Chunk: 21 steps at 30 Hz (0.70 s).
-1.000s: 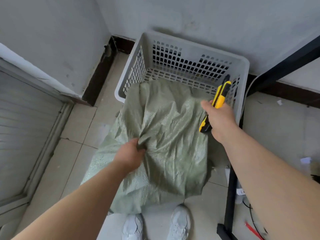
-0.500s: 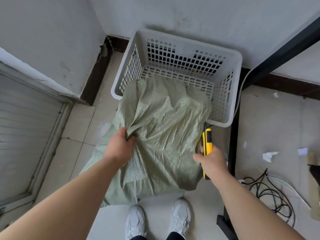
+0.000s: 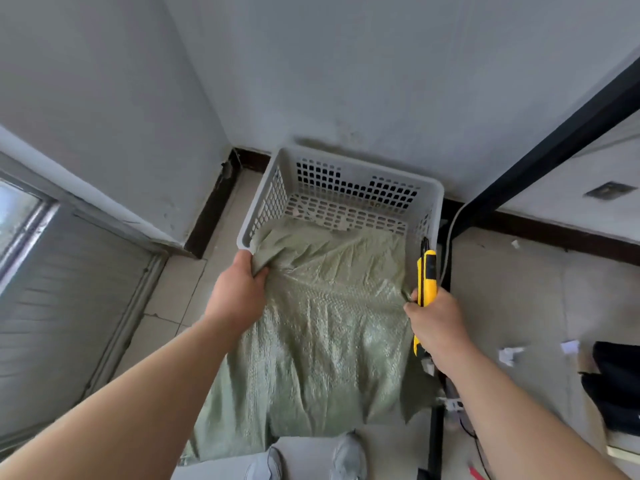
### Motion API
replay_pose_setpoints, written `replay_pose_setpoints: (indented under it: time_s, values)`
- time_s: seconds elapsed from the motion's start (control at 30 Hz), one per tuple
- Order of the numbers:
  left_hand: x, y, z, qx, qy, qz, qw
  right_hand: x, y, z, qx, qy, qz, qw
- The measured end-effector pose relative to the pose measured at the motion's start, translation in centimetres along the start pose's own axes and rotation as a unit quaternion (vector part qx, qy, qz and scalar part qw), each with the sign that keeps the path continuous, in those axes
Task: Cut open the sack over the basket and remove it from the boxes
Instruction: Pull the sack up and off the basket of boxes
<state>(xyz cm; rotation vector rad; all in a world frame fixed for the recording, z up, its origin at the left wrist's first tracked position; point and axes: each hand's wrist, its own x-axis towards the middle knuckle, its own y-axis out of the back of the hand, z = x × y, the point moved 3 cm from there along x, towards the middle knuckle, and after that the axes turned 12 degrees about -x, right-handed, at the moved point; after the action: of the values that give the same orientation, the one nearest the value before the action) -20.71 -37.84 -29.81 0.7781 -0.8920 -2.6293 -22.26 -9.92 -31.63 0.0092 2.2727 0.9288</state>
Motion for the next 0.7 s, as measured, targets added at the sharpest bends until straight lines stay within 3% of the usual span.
replay_pose_setpoints:
  time_s: [0.27,0.7]
  values:
    - [2.3,4.0,6.4,-0.043,-0.014,0.049,0.998,-0.3,4.7,-7.3,0.057,0.038,0.011,0.998]
    - [12.2,1.8,10.1,-0.102,-0.040,0.022,0.994,7.1,3.2,-10.8,0.137,-0.034,0.116,0.983]
